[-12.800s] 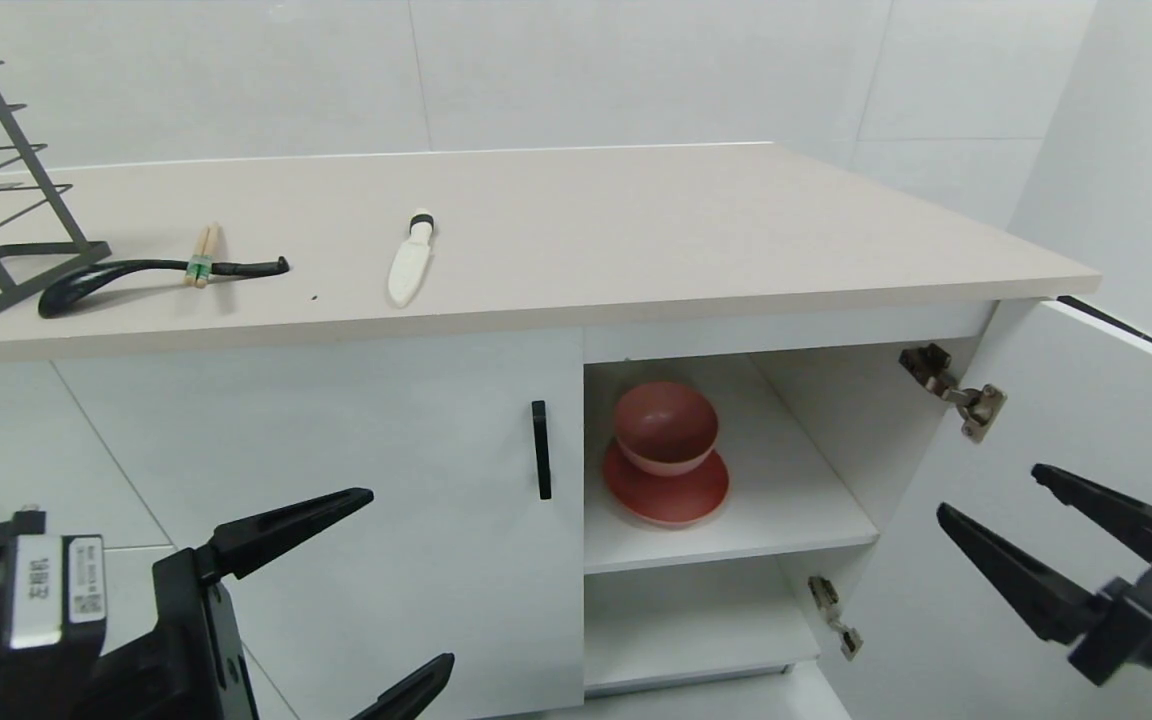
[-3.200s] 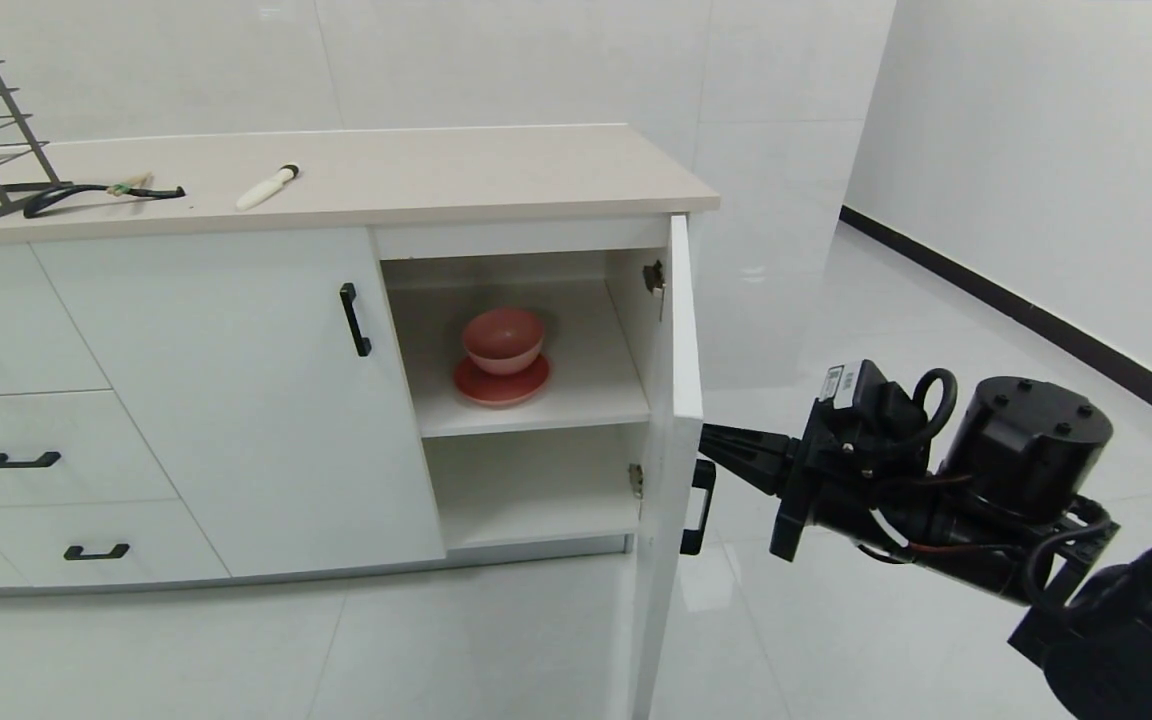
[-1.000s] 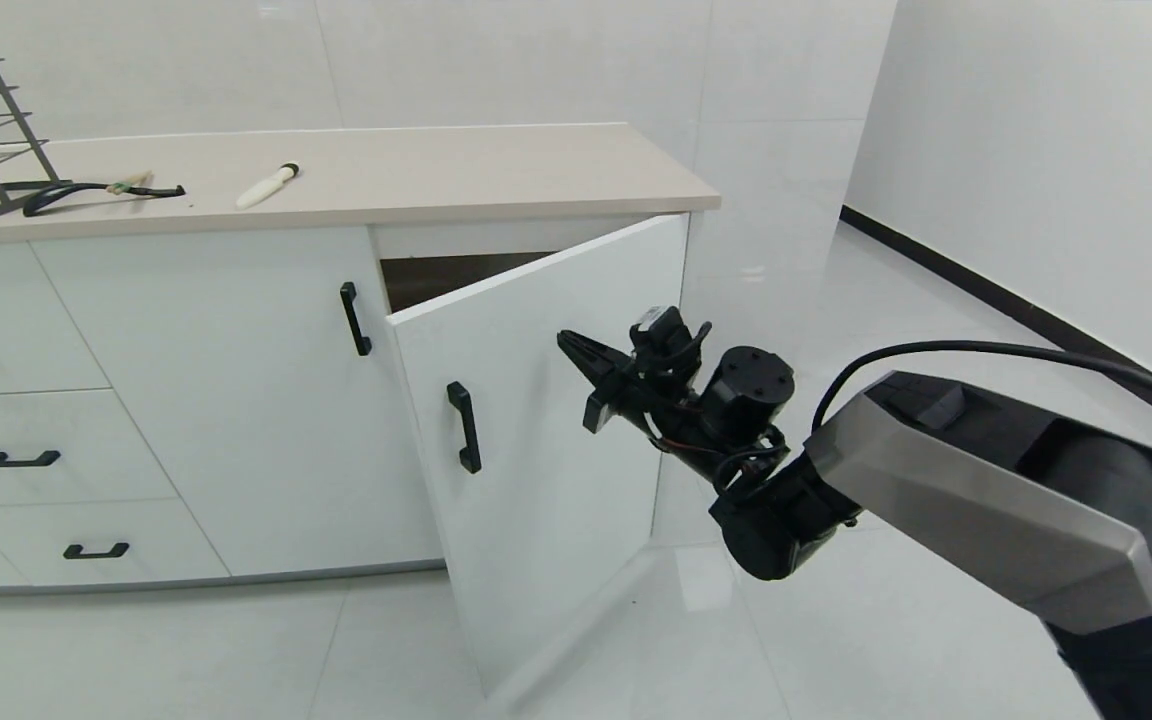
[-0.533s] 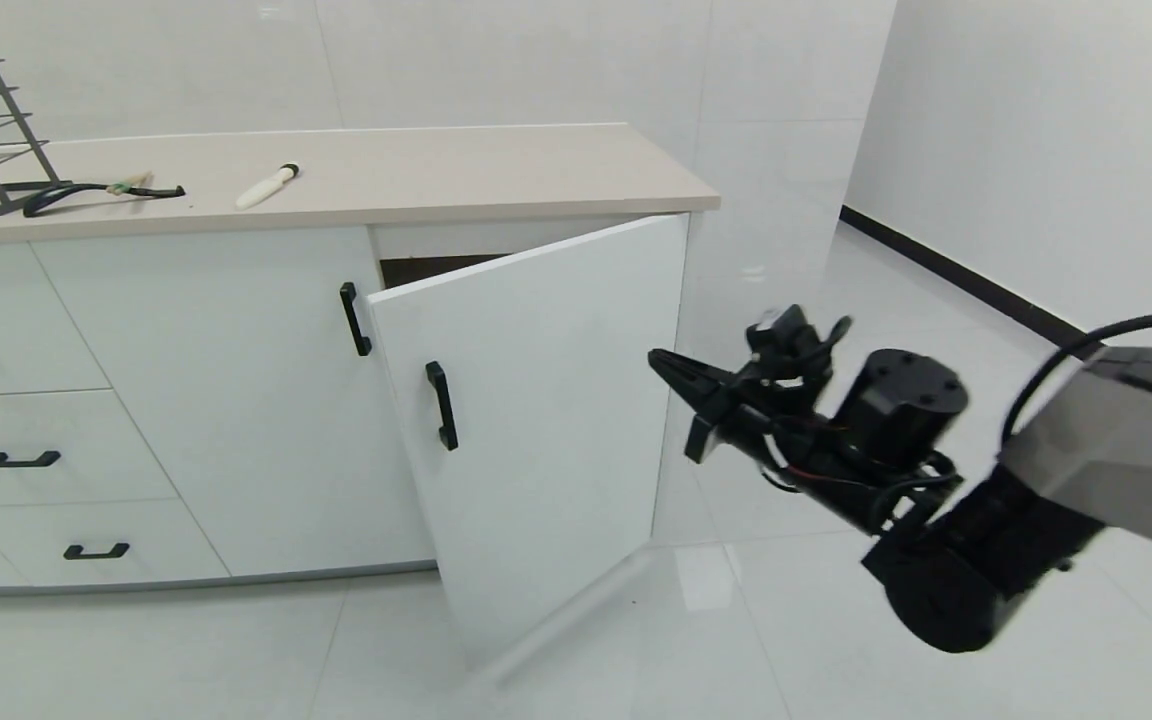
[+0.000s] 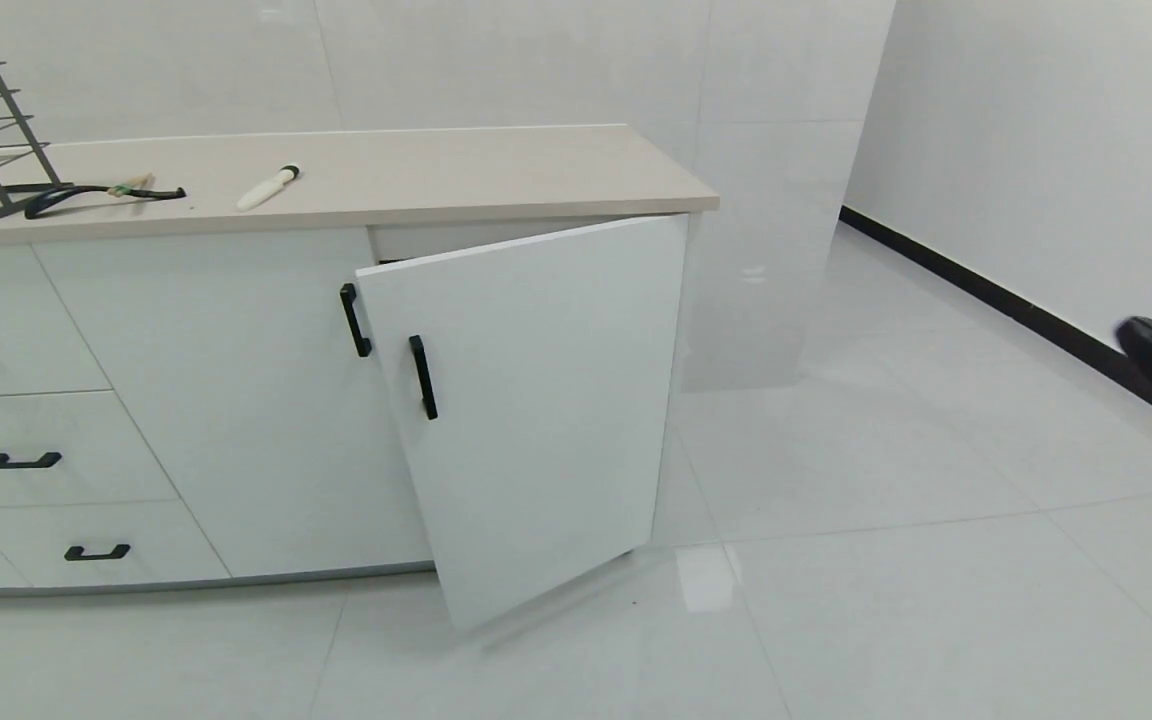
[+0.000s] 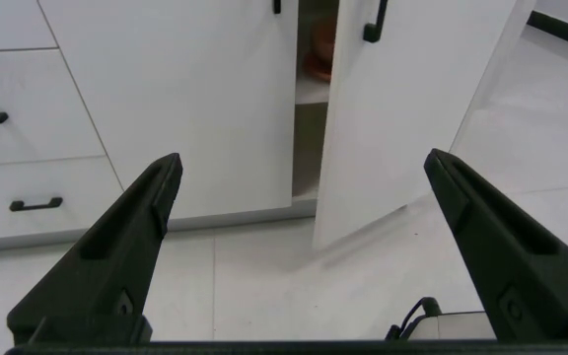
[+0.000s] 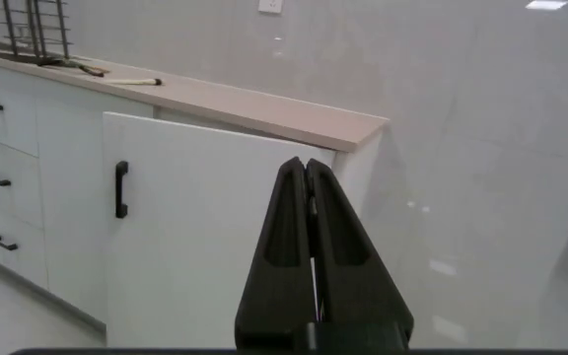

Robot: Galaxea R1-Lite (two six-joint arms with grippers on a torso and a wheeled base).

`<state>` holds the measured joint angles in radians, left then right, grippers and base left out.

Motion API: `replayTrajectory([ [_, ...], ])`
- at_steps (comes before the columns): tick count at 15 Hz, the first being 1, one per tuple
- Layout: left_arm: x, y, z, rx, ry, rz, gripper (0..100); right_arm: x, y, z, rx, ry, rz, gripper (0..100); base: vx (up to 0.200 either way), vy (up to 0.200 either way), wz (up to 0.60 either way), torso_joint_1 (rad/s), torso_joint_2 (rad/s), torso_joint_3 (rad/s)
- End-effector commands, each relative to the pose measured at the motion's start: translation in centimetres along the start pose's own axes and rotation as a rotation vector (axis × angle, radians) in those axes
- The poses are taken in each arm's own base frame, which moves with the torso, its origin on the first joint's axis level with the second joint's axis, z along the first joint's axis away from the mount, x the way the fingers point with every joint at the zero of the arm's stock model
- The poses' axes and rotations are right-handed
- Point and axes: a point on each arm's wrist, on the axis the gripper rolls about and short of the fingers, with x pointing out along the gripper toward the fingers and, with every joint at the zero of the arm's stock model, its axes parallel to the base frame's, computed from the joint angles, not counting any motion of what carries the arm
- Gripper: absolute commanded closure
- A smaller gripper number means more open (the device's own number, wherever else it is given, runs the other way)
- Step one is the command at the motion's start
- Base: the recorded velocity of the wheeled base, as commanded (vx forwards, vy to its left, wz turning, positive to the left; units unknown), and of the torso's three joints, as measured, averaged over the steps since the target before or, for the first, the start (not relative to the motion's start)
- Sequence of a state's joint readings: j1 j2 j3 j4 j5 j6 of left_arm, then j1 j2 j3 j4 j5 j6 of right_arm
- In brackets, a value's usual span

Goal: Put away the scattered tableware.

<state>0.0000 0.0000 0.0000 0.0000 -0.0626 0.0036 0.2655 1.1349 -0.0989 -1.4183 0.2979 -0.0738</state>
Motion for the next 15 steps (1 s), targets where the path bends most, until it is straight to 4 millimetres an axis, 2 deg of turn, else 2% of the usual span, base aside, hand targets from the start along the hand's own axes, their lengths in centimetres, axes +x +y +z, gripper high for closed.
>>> replayTrajectory([
  [1,0.0,0.0,0.0,0.001,0.0,0.0,0,-8.2,1.9,2.2,-0.1,-0.083,-0.101,100,0.0,0.0,0.0,0.0,0.0,0.0],
  [4,0.0,0.0,0.0,0.001,0.0,0.0,0,-12.0,3.8,2.8,-0.133,-0.115,-0.08,100,0.0,0.0,0.0,0.0,0.0,0.0],
  [5,0.0,0.0,0.0,0.001,0.0,0.0,0,-13.3,4.5,2.5,-0.142,-0.107,-0.096,100,0.0,0.0,0.0,0.0,0.0,0.0],
  [7,0.0,0.0,0.0,0.001,0.0,0.0,0,-15.3,5.8,0.6,-0.164,-0.061,-0.094,100,0.0,0.0,0.0,0.0,0.0,0.0],
  [8,0.0,0.0,0.0,0.001,0.0,0.0,0,-15.7,6.0,-0.1,-0.172,-0.051,-0.096,100,0.0,0.0,0.0,0.0,0.0,0.0],
  [10,0.0,0.0,0.0,0.001,0.0,0.0,0,-15.9,6.0,-2.1,-0.122,0.085,-0.163,100,0.0,0.0,0.0,0.0,0.0,0.0],
  [13,0.0,0.0,0.0,0.001,0.0,0.0,0,-16.8,5.8,-5.4,0.004,0.415,-0.395,100,0.0,0.0,0.0,0.0,0.0,0.0],
  [15,0.0,0.0,0.0,0.003,0.0,0.0,0,-16.8,5.7,-5.4,0.021,0.407,-0.441,100,0.0,0.0,0.0,0.0,0.0,0.0],
])
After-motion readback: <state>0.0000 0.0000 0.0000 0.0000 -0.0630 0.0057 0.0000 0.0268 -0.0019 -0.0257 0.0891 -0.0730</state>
